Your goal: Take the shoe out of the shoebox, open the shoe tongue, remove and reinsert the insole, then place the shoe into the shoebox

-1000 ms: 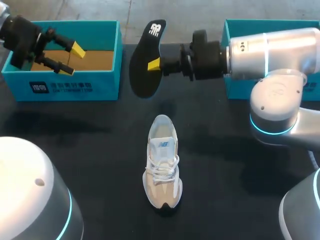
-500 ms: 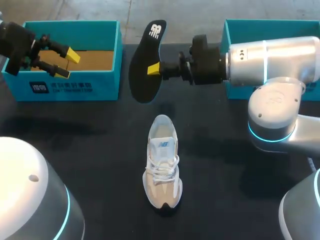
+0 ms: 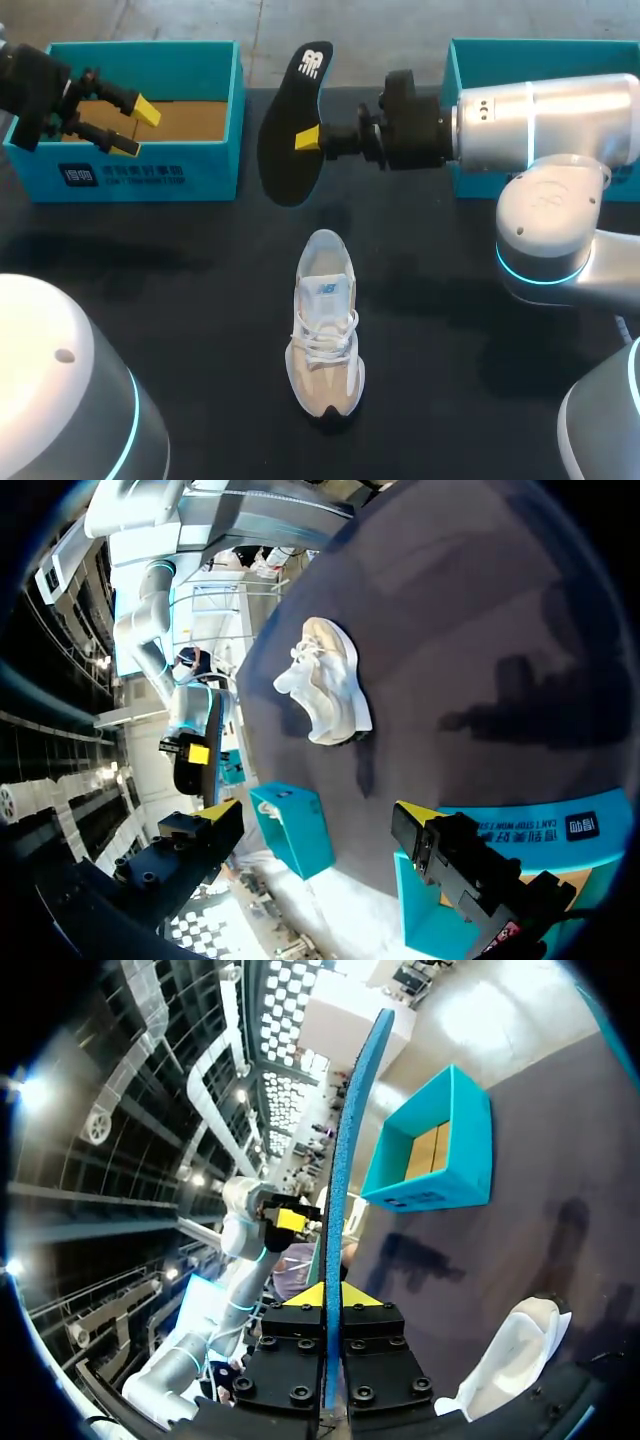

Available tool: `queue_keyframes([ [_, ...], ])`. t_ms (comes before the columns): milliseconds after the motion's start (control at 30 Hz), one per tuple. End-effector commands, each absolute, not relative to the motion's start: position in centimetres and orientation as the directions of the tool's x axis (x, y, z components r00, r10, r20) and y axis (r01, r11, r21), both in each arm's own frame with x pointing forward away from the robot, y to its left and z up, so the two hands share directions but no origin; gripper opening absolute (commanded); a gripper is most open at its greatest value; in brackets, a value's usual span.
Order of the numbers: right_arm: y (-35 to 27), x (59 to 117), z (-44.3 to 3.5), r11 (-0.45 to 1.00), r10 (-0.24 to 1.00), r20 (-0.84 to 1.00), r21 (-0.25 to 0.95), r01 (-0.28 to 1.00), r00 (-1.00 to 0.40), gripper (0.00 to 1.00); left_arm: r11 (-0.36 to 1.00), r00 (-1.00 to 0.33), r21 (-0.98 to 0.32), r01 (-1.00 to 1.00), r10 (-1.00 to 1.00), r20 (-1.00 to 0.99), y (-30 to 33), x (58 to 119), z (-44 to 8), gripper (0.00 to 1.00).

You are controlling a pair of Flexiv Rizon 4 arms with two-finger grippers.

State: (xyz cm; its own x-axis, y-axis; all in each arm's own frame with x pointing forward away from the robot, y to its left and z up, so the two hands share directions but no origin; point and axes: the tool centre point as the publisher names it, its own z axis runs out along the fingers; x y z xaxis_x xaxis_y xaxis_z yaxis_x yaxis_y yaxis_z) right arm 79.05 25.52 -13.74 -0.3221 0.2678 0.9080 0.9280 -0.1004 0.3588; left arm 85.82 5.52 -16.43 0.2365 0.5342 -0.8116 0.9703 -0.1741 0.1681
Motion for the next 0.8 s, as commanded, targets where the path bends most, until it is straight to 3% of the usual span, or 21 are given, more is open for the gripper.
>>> queue_keyframes([
  [33, 25.7, 78.9, -13.7, -0.103, 0.273, 0.907, 0.358, 0.928, -0.320, 0.00, -0.173, 0.238, 0.170, 0.970, 0.537, -0.810, 5.5, 85.7, -16.4, 1.00],
  [233, 25.7, 78.9, -13.7, -0.103, 0.273, 0.907, 0.358, 0.928, -0.320, 0.00, -0.173, 0.238, 0.170, 0.970, 0.537, -0.810, 5.5, 85.7, -16.4, 1.00],
  [467, 24.3, 78.3, -14.5, -0.067, 0.302, 0.862, 0.446, 0.892, -0.408, 0.00, -0.173, 0.238, 0.170, 0.970, 0.537, -0.810, 5.5, 85.7, -16.4, 1.00],
  [800, 24.0, 78.5, -16.1, 0.002, 0.246, 0.791, 0.578, 0.816, -0.561, 0.00, -0.173, 0.238, 0.170, 0.970, 0.537, -0.810, 5.5, 85.7, -16.4, 1.00],
])
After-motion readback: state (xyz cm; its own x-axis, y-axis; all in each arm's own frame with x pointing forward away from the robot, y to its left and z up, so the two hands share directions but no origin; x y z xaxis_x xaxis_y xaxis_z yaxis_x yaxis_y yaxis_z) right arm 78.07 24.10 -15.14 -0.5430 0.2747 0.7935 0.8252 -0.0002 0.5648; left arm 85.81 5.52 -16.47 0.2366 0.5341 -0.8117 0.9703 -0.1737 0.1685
